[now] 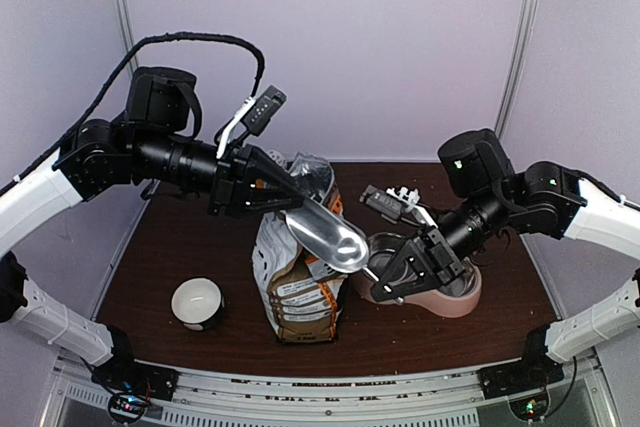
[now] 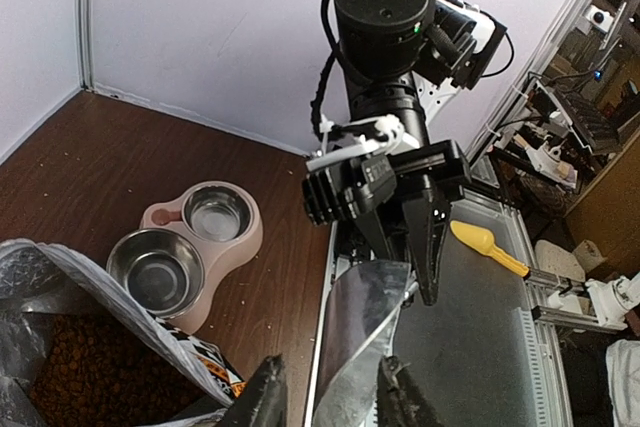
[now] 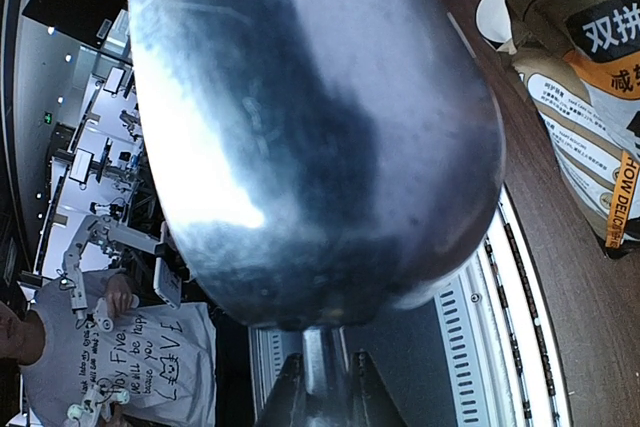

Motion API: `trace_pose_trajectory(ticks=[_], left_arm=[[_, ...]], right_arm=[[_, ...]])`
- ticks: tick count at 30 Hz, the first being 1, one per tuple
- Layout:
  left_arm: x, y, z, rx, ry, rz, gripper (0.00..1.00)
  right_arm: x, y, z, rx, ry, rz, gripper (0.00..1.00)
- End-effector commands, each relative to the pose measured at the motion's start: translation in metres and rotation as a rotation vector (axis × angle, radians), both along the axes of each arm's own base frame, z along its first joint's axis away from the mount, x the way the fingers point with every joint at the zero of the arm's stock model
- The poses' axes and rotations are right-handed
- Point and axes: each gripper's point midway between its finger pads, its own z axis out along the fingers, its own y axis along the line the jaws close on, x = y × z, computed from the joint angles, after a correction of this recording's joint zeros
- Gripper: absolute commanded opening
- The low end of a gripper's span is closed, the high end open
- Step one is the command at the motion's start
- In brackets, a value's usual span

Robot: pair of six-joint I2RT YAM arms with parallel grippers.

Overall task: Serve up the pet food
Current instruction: Pass from the right arm to the left

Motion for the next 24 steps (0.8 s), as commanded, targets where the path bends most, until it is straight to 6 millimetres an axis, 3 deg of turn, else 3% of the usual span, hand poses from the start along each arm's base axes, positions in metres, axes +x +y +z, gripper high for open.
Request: trace_pose_trajectory(ticks=[1, 9, 11, 16, 19, 24], left_arm=[[-0.003, -0.003, 0.006, -0.016, -0.019, -0.028, 0.39], [0.000, -0.003, -0.004, 0.014, -0.020, -0.015, 0.52], [0.000, -0.002, -0.005, 0.018, -0.018, -0.016, 0.47], [-0.001, -0.002, -0.006, 0.019, -0.019, -0.017, 0.23], [-0.001, -0.002, -0.007, 0.020, -0.014, -0.021, 0.21], [-0.001, -0.003, -0.012, 0.033, -0.004, -0.023, 0.27]], right_arm=[[-0.005, 0.000, 0.013, 0.041, -0.015, 0.032, 0.00], [-0.008, 0.000, 0.020, 0.071, -0.016, 0.048, 0.00], [-0.008, 0.001, 0.021, 0.074, -0.016, 0.050, 0.00], [-0.008, 0.000, 0.022, 0.077, -0.017, 0.052, 0.00], [-0.008, 0.001, 0.021, 0.076, -0.017, 0.051, 0.00], [-0.008, 0.001, 0.023, 0.080, -0.017, 0.053, 0.00]])
